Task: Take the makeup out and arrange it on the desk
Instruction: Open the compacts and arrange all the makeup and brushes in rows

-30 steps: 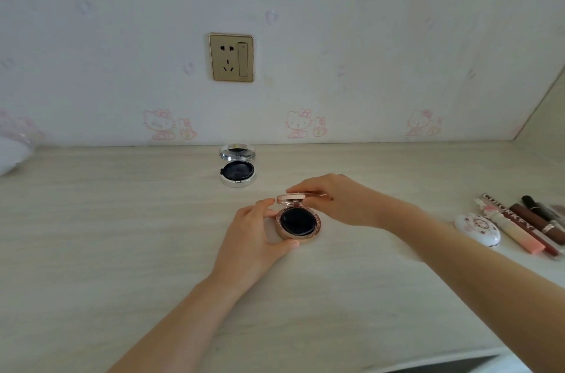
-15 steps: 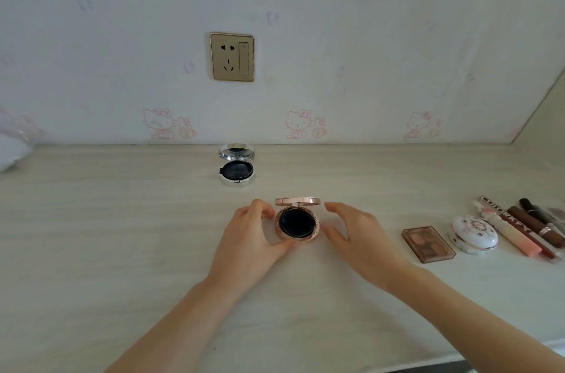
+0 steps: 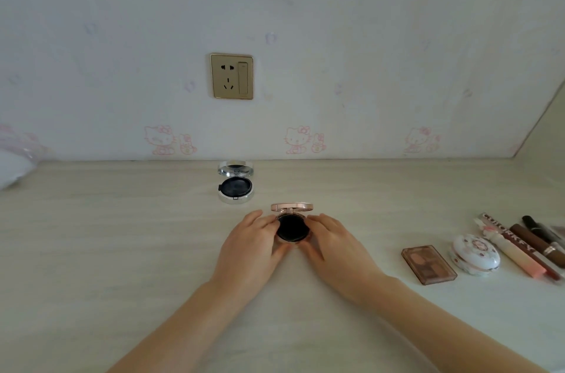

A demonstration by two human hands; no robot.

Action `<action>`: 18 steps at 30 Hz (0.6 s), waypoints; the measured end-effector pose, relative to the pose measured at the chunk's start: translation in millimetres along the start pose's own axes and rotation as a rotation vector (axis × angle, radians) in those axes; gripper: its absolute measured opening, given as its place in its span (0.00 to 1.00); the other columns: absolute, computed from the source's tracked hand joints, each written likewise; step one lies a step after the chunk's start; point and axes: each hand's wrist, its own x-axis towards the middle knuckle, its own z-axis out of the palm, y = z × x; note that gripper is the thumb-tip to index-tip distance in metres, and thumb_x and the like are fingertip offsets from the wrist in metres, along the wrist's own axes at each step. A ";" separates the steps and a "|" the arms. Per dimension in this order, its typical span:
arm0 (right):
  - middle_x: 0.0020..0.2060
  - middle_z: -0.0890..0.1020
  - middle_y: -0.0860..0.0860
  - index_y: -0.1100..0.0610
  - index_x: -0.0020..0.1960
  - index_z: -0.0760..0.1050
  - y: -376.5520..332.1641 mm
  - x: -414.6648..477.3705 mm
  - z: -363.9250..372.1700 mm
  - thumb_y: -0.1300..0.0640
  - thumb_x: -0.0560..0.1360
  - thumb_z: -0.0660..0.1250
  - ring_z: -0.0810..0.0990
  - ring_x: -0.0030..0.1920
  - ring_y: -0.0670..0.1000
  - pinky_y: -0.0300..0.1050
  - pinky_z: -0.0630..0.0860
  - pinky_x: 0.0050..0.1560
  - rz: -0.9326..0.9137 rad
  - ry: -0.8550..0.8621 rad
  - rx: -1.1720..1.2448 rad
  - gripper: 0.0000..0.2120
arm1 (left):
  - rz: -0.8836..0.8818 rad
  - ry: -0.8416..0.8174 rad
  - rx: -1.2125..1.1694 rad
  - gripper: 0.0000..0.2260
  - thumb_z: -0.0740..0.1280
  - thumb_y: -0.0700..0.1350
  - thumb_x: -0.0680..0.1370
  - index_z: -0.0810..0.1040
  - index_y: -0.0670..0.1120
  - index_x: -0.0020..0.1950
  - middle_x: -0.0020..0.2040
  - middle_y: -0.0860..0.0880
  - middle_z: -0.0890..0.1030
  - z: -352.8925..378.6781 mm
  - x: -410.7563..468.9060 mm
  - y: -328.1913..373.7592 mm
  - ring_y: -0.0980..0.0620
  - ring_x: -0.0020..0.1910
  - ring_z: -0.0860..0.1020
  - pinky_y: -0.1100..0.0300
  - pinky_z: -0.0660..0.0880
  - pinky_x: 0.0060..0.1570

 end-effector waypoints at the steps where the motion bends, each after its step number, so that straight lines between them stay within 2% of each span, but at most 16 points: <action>1: 0.64 0.75 0.49 0.55 0.69 0.69 2.2 5.6 1.1 0.50 0.80 0.58 0.70 0.65 0.51 0.39 0.64 0.64 0.006 -0.012 -0.002 0.19 | 0.006 -0.009 0.019 0.20 0.61 0.58 0.78 0.73 0.53 0.68 0.67 0.59 0.74 1.2 4.9 -2.8 0.53 0.71 0.63 0.61 0.62 0.69; 4: 0.64 0.74 0.48 0.53 0.69 0.68 8.6 23.3 7.4 0.49 0.81 0.56 0.68 0.66 0.50 0.39 0.63 0.65 0.033 -0.050 -0.018 0.19 | 0.018 -0.007 0.072 0.19 0.60 0.57 0.79 0.72 0.52 0.68 0.67 0.58 0.74 5.1 19.6 -10.2 0.53 0.72 0.62 0.59 0.62 0.69; 7: 0.64 0.74 0.49 0.54 0.68 0.69 14.0 41.3 13.5 0.49 0.81 0.55 0.68 0.66 0.51 0.41 0.65 0.64 0.065 -0.064 -0.014 0.18 | 0.013 0.023 0.125 0.17 0.62 0.55 0.78 0.76 0.50 0.65 0.63 0.56 0.78 10.3 33.7 -16.1 0.52 0.70 0.67 0.59 0.65 0.66; 12: 0.65 0.73 0.50 0.55 0.68 0.69 19.3 67.8 19.9 0.49 0.81 0.55 0.68 0.67 0.52 0.44 0.66 0.65 0.096 -0.098 -0.007 0.19 | -0.013 0.069 0.201 0.13 0.71 0.52 0.73 0.83 0.46 0.52 0.50 0.53 0.84 19.5 55.5 -29.2 0.48 0.58 0.78 0.55 0.76 0.53; 15: 0.65 0.73 0.51 0.57 0.68 0.69 21.9 81.1 23.7 0.50 0.81 0.55 0.67 0.67 0.53 0.45 0.66 0.66 0.109 -0.111 -0.014 0.19 | -0.012 0.076 0.272 0.10 0.77 0.50 0.67 0.84 0.45 0.43 0.41 0.52 0.84 22.0 67.3 -31.9 0.47 0.50 0.81 0.56 0.79 0.45; 18: 0.64 0.73 0.52 0.57 0.67 0.69 24.2 91.0 27.3 0.51 0.81 0.55 0.68 0.66 0.53 0.46 0.67 0.65 0.124 -0.114 -0.005 0.18 | 0.008 0.120 0.323 0.10 0.80 0.46 0.62 0.83 0.45 0.38 0.37 0.52 0.84 26.6 75.2 -34.0 0.47 0.45 0.82 0.57 0.79 0.41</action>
